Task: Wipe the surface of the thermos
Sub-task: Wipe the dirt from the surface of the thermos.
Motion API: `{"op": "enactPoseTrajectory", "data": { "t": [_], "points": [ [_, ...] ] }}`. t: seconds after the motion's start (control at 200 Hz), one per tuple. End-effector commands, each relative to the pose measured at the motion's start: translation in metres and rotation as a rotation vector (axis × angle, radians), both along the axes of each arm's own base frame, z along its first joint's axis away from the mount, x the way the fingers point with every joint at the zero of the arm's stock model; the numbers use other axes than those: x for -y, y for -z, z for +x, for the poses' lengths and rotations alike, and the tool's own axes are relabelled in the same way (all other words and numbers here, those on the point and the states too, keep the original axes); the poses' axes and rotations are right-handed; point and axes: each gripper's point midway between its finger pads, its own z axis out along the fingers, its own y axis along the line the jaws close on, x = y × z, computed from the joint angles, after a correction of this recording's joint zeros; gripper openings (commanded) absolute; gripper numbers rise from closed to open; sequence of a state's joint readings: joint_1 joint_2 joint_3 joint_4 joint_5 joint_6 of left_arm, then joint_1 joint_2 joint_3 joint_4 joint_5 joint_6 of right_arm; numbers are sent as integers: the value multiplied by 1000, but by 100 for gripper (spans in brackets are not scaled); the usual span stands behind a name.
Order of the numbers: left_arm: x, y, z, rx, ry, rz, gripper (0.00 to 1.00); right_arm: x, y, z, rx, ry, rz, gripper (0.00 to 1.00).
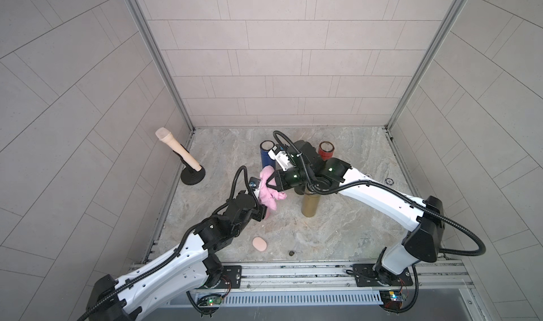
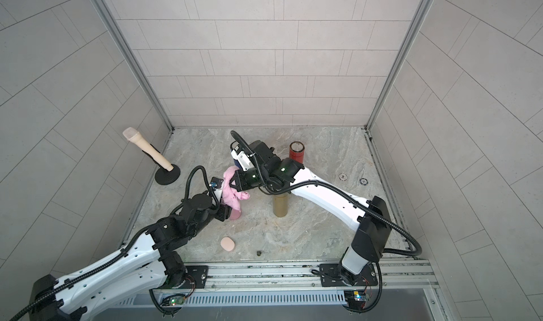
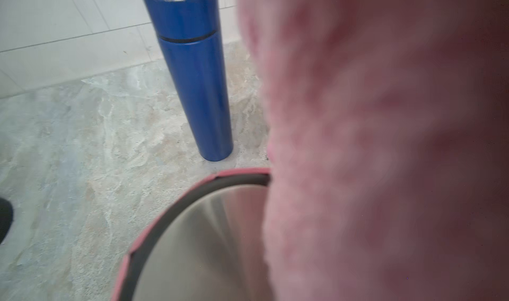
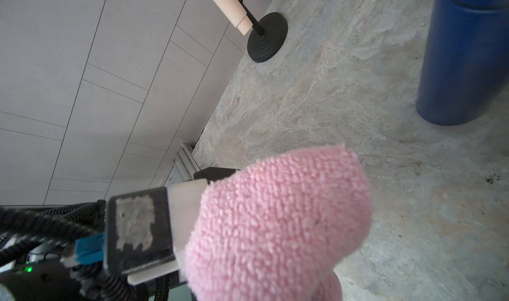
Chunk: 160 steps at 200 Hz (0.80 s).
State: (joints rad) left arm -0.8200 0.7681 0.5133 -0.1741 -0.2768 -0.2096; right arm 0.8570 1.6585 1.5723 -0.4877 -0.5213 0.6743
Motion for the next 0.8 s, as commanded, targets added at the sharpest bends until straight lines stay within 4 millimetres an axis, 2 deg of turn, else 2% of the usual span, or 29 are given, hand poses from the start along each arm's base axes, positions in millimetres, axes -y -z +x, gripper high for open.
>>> {"op": "enactPoseTrajectory", "data": {
  "t": [0.0, 0.09, 0.245, 0.325, 0.4, 0.52, 0.585, 0.711, 0.796],
  "points": [
    [12, -20, 1, 62, 44, -62, 0, -24, -9, 7, 7, -44, 53, 0],
    [15, -21, 1, 67, 54, -77, 0, -37, -2, 13, -17, -48, 60, 0],
    [13, -18, 3, 62, 35, -83, 0, -43, -7, 20, -6, -36, 69, 0],
    [7, -15, 4, 64, -2, -78, 0, -42, -7, 12, -9, -55, 66, 0],
    [-2, -16, 6, 70, -45, -64, 0, -38, -2, -5, -6, -99, 31, 0],
    [-12, -26, 10, 89, -94, -53, 0, -17, 12, -29, -21, -136, -40, 0],
    [-17, -33, 11, 90, -112, -51, 0, 3, 12, -32, 4, -100, -72, 0],
    [-27, -49, 10, 94, -162, -62, 0, 40, -16, -31, 107, 6, -56, 0],
    [-40, -61, 7, 86, -222, -82, 0, 58, -32, -35, 166, 59, -25, 0]
  ]
}}
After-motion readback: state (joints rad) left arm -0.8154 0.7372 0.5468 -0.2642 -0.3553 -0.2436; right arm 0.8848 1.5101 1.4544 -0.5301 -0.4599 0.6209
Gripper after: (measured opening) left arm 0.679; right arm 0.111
